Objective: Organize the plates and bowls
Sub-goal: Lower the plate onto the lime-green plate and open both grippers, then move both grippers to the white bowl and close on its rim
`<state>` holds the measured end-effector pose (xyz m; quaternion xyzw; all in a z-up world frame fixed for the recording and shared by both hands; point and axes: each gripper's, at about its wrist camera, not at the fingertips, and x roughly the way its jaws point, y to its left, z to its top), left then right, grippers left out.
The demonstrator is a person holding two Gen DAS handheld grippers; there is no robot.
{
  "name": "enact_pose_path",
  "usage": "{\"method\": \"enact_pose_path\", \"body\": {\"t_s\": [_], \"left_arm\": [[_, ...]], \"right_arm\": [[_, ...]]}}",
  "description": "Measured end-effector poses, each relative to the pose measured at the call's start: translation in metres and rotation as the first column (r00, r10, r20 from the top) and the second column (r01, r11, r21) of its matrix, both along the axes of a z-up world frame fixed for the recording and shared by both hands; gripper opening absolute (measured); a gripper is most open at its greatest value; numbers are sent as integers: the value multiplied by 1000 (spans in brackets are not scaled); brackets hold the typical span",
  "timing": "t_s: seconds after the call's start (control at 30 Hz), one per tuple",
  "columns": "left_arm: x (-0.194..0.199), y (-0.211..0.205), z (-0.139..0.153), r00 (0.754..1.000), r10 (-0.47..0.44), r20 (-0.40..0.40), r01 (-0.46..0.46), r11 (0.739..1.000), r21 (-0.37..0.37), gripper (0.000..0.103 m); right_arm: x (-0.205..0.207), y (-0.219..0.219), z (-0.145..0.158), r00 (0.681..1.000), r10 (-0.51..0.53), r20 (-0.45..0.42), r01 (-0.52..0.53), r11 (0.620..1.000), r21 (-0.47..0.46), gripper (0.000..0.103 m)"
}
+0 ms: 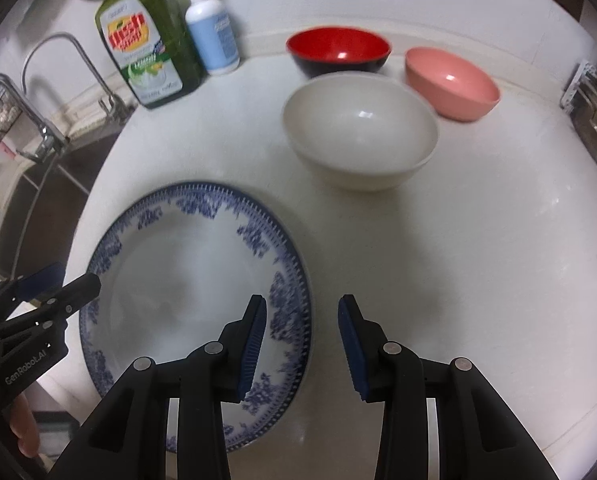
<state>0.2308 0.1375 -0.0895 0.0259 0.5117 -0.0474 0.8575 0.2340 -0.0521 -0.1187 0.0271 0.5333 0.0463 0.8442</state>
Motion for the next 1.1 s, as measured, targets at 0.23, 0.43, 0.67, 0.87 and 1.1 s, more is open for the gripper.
{"method": "enact_pose_path", "body": {"t_s": [0.23, 0.43, 0.67, 0.87, 1.1], "left_arm": [[20, -33, 16, 998, -41, 40, 42, 999, -11, 59], [44, -57, 21, 996, -65, 56, 66, 998, -15, 59], [68, -77, 18, 995, -83, 56, 84, 996, -17, 59], [92, -91, 10, 995, -92, 28, 93, 995, -27, 59], [120, -104, -4, 993, -114, -9, 114, 993, -23, 59]], "right_arm": [[9, -25, 21, 997, -34, 70, 33, 999, 13, 39], [27, -48, 27, 993, -76, 92, 72, 996, 44, 39], [46, -67, 29, 989, -103, 103, 98, 994, 52, 39], [64, -78, 25, 989, -110, 101, 104, 993, 63, 39], [89, -90, 14, 990, -118, 76, 112, 990, 85, 39]]}}
